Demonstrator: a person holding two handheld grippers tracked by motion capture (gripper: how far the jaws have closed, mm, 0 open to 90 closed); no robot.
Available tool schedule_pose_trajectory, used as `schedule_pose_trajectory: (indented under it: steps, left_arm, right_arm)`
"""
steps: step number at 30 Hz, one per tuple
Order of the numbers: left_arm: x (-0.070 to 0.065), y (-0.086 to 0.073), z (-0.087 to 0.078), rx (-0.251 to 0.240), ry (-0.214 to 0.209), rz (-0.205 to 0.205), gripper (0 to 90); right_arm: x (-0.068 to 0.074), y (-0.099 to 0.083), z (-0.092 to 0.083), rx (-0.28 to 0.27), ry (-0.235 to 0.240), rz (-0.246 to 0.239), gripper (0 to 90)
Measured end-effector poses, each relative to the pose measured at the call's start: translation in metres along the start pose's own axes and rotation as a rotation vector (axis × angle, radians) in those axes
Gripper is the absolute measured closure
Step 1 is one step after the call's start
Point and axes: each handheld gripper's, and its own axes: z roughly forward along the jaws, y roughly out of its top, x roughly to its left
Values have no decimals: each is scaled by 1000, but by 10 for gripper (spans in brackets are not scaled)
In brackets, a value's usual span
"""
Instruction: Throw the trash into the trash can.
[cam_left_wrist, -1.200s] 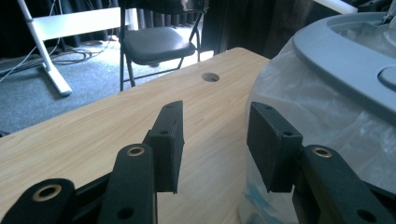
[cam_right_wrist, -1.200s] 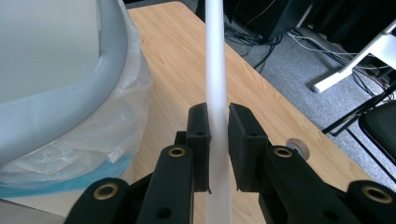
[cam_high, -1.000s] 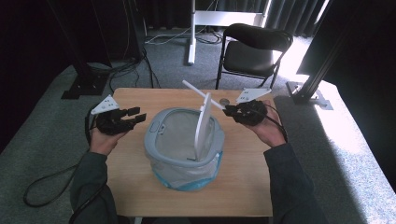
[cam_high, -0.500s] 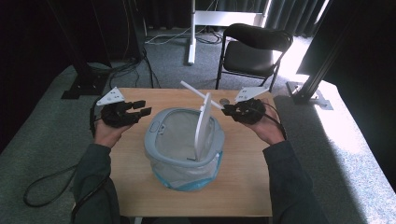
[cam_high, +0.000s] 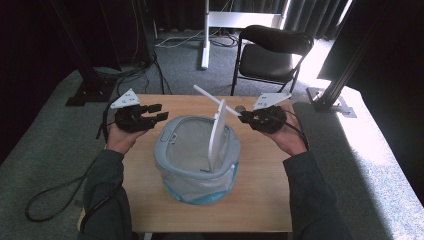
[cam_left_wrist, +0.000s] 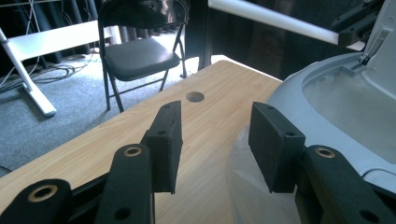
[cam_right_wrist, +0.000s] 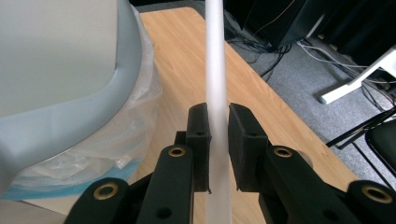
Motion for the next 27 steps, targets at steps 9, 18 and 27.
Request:
schedule_pose_trajectory:
  steps: [9,18,27]
  left_arm:
    - [-2,-1,-4,-2,-1,3,546]
    - [-3,-2,-7,-7,-4,1,546]
    - [-3,-5,-8,-4,-1,-2,546]
  right_arm:
    - [-1,-1,-13,-27,-35,20,789]
    - [-1,-7,-24,-71,-49,60,789]
    - [1,-13,-37,-102,-42,79,789]
